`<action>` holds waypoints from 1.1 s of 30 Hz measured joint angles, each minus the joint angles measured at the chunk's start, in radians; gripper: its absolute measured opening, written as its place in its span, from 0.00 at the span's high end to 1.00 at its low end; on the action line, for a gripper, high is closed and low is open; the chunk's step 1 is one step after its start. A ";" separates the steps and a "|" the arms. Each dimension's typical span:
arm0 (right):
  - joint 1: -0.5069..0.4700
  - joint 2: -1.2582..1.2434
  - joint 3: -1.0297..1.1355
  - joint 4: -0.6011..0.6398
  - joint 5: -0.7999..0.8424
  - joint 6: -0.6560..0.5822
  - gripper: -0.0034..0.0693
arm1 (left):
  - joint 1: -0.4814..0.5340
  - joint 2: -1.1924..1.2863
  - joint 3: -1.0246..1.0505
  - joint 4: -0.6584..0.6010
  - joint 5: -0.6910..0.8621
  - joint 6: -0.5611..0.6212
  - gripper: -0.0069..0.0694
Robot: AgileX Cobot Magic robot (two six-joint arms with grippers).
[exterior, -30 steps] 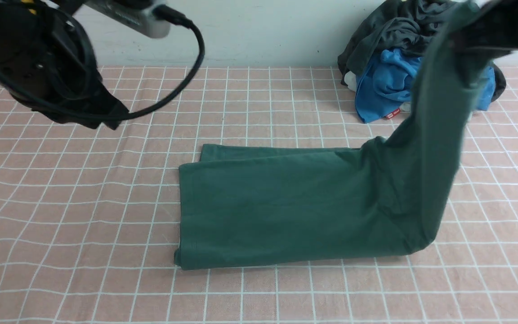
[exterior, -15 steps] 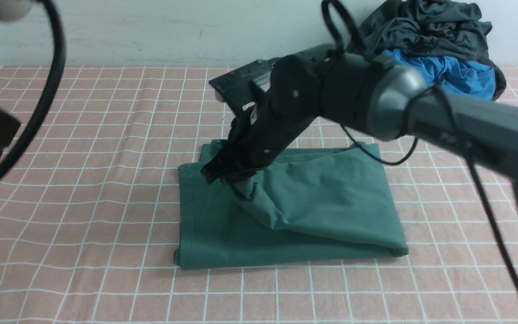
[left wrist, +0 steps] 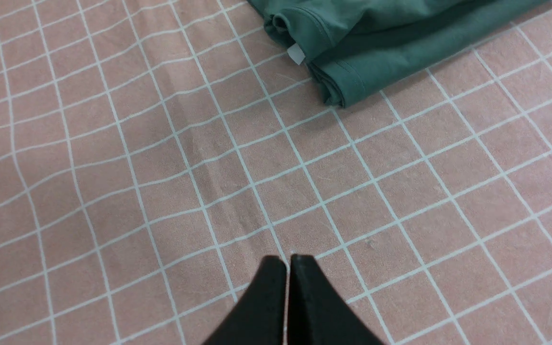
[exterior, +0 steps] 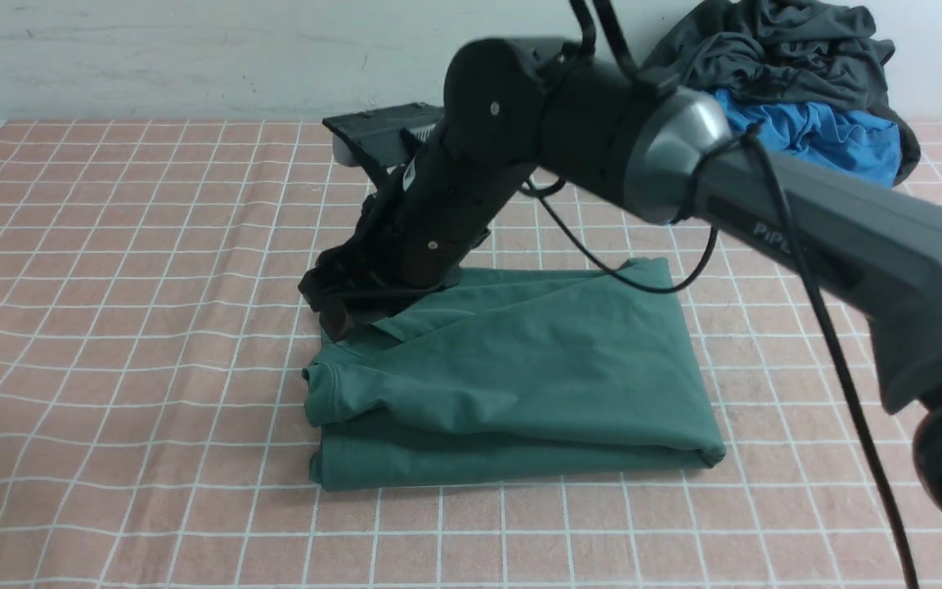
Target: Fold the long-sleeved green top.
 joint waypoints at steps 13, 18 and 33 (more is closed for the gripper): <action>0.001 -0.449 0.345 -0.163 0.044 -0.035 0.52 | 0.000 -0.284 0.153 0.011 -0.075 -0.072 0.91; 0.001 -0.729 0.647 -0.171 -0.044 -0.035 0.68 | 0.000 -0.288 0.153 0.011 -0.062 -0.072 0.91; 0.001 -1.305 1.175 -0.132 -0.357 -0.035 0.88 | 0.000 -0.288 0.153 0.011 -0.062 -0.072 0.91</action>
